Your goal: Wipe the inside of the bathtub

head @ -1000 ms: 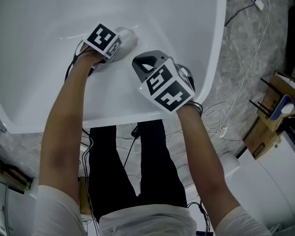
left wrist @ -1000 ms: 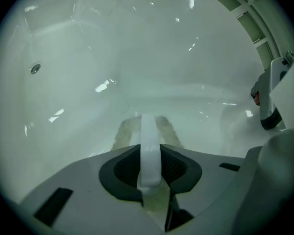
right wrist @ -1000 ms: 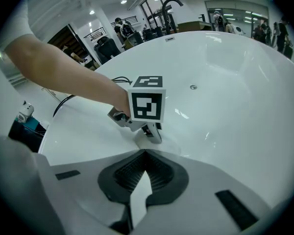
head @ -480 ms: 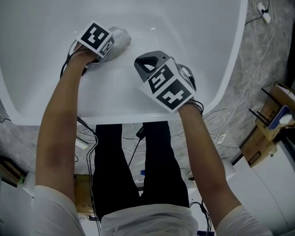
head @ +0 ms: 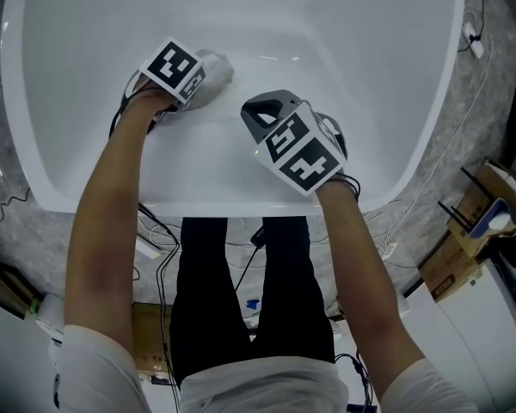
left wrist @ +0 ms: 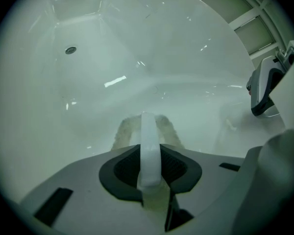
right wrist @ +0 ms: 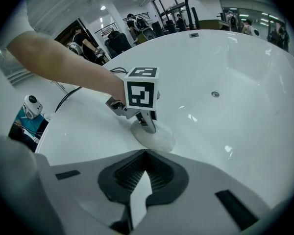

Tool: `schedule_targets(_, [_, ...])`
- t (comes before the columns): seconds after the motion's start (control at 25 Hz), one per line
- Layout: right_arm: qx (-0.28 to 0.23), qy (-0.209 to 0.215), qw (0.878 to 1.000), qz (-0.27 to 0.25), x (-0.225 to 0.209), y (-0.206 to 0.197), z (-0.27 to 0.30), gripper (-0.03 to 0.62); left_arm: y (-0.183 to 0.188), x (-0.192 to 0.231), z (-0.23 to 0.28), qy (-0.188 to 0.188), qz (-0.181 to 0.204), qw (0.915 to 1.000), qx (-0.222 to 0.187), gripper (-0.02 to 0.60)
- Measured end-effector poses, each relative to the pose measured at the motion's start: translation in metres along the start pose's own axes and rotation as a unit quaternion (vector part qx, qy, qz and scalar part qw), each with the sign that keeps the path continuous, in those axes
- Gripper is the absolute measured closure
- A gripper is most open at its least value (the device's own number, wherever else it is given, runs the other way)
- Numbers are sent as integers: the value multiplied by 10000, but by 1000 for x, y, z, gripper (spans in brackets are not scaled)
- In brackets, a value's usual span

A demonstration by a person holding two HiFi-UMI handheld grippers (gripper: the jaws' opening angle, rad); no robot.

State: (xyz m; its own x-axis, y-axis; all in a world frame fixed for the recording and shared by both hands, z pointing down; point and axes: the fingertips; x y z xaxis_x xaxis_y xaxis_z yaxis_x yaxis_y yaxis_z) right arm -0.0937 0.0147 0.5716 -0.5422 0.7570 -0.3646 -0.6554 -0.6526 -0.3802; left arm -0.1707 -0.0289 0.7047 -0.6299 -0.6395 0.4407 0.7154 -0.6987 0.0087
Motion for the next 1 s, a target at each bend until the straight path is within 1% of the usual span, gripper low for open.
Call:
schedule_targets(0.16, [23, 40, 10000, -64, 14, 22, 15, 574, -25, 28, -14, 73, -58, 9999, 74, 485])
schedule_targets(0.36, [104, 76, 9998, -161, 26, 33, 29, 574, -47, 50, -22, 168, -133, 9995, 252, 485])
schedule_targets(0.6, [160, 66, 9998, -85, 30, 43, 39, 574, -58, 67, -25, 280, -186, 9976, 609, 483])
schedule_targets(0.76, [123, 25, 9999, -104, 32, 52, 45, 574, -64, 80, -25, 507, -86, 9954, 806, 483])
schedule_targets(1.0, [254, 29, 9993, -282, 34, 45, 52, 574, -70, 90, -21, 620, -40, 9932, 988, 484])
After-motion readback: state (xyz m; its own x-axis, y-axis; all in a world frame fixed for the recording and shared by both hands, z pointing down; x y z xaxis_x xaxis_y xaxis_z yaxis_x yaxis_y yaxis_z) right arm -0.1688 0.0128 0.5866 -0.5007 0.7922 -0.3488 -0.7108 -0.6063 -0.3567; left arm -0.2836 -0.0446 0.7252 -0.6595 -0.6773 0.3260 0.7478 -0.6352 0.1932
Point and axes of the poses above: the fingertips, and each gripper's own axes: z forward along the fingers, x to its left, y out of its top, and after that the axes turned 1 degree about -y, right-handed
